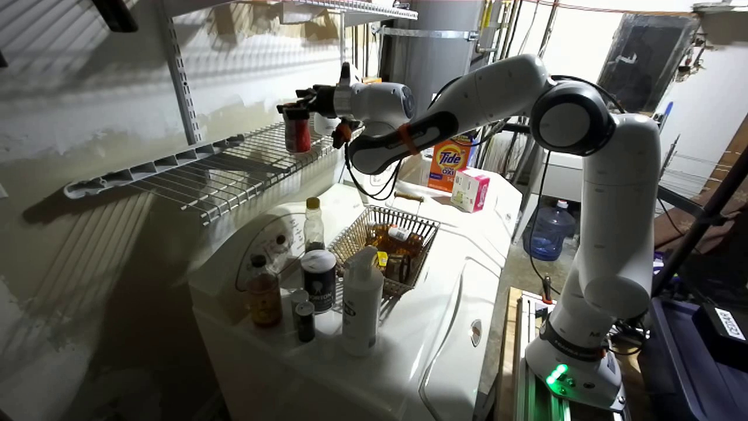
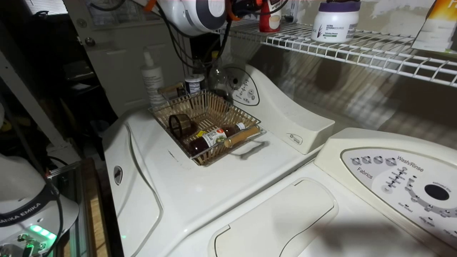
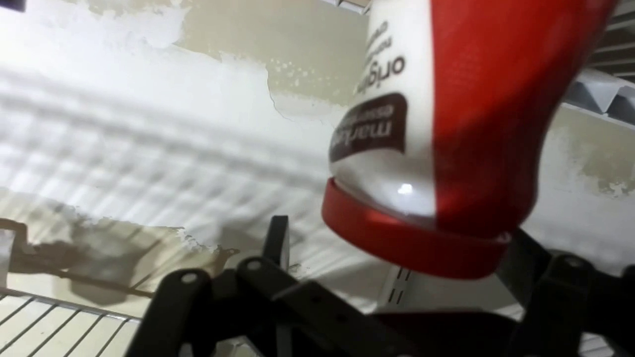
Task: Put the red bottle bottom first on the metal rack
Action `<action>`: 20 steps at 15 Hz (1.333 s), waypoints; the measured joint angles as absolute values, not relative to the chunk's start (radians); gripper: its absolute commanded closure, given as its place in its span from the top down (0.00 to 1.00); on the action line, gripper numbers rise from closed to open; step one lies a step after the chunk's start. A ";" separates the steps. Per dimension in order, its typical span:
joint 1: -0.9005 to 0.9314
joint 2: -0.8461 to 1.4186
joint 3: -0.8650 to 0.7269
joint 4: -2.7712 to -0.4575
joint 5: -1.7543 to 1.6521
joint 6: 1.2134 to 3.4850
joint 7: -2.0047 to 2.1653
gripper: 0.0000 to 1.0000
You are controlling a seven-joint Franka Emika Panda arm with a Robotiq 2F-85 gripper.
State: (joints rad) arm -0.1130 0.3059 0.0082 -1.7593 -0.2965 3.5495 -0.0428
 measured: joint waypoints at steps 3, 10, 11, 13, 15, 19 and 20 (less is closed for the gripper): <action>-0.109 0.269 0.018 -1.750 -0.302 3.419 -0.045 1.00; -0.077 0.164 0.030 -1.731 -0.310 3.151 -0.076 1.00; -0.072 0.155 0.020 -1.721 -0.330 3.133 -0.076 1.00; -0.063 0.139 -0.002 -1.703 -0.380 3.098 -0.076 1.00; -0.056 0.121 -0.015 -1.687 -0.426 3.032 -0.072 1.00; -0.042 0.074 0.004 -1.679 -0.423 2.854 -0.077 1.00; -0.037 0.062 0.011 -1.677 -0.418 2.799 -0.077 1.00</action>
State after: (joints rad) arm -0.0367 0.0618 0.0114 -1.6768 -0.4179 2.7989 -0.0774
